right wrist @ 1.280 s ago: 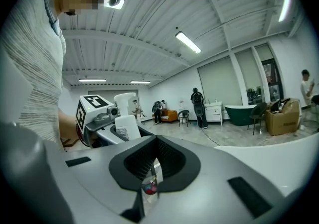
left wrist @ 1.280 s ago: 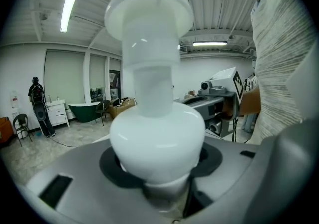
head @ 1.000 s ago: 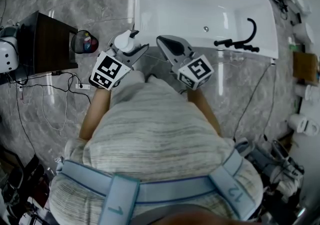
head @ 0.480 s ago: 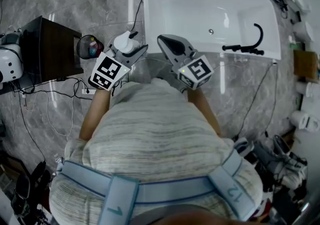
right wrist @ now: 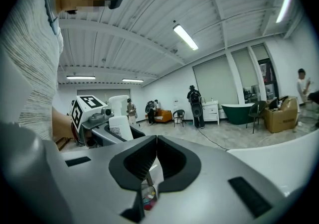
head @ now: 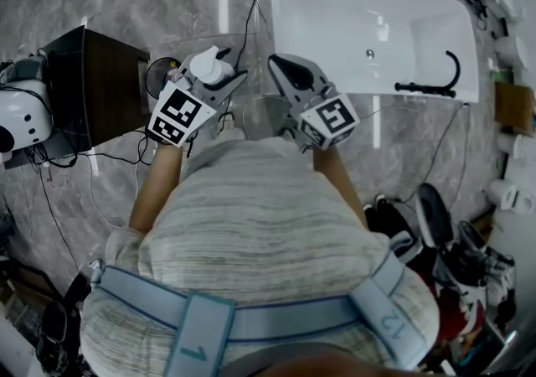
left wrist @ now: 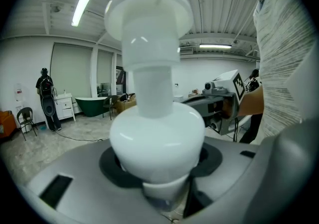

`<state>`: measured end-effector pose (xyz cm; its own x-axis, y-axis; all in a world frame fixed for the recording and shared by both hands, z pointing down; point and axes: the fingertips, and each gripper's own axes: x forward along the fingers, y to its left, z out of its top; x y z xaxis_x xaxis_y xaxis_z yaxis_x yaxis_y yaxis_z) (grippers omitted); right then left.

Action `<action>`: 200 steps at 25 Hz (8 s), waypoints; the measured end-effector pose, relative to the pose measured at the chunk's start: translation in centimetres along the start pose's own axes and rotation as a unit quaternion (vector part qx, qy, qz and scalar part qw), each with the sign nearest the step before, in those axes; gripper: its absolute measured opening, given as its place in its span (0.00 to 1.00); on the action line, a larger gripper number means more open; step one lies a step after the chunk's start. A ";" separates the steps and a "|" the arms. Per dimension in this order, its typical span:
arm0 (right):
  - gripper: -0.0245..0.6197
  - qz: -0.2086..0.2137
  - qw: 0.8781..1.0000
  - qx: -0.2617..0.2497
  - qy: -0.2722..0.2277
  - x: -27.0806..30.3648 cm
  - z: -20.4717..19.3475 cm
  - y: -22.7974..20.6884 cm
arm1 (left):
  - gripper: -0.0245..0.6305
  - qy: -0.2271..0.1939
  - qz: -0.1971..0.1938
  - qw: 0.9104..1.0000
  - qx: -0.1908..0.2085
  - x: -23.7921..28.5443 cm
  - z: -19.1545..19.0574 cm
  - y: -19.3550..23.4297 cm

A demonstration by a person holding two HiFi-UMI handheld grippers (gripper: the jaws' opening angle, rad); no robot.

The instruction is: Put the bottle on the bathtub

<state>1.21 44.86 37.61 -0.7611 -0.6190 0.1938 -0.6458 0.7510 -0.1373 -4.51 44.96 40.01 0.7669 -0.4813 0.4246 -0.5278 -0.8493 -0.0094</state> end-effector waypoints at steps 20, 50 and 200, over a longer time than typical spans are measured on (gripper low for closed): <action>0.04 0.012 0.997 -0.033 0.072 8.8 0.3 -1.2 | 0.38 -0.001 -0.014 1.000 -0.018 -2.8 -3.5 9.1; 0.04 0.031 0.997 -0.002 0.066 16.4 5.3 -23.1 | 0.38 0.024 0.009 1.000 -0.014 14.2 6.1 23.3; 0.28 0.205 0.807 -0.352 0.428 39.7 -13.9 -61.8 | 0.04 0.143 -0.211 0.966 -0.053 37.7 3.1 51.7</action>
<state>11.80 -22.93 67.33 -0.3872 -0.1260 0.9133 0.0729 0.9833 0.1665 -1.78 -17.79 52.70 0.7983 -0.0047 0.6022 -0.2360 -0.9224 0.3057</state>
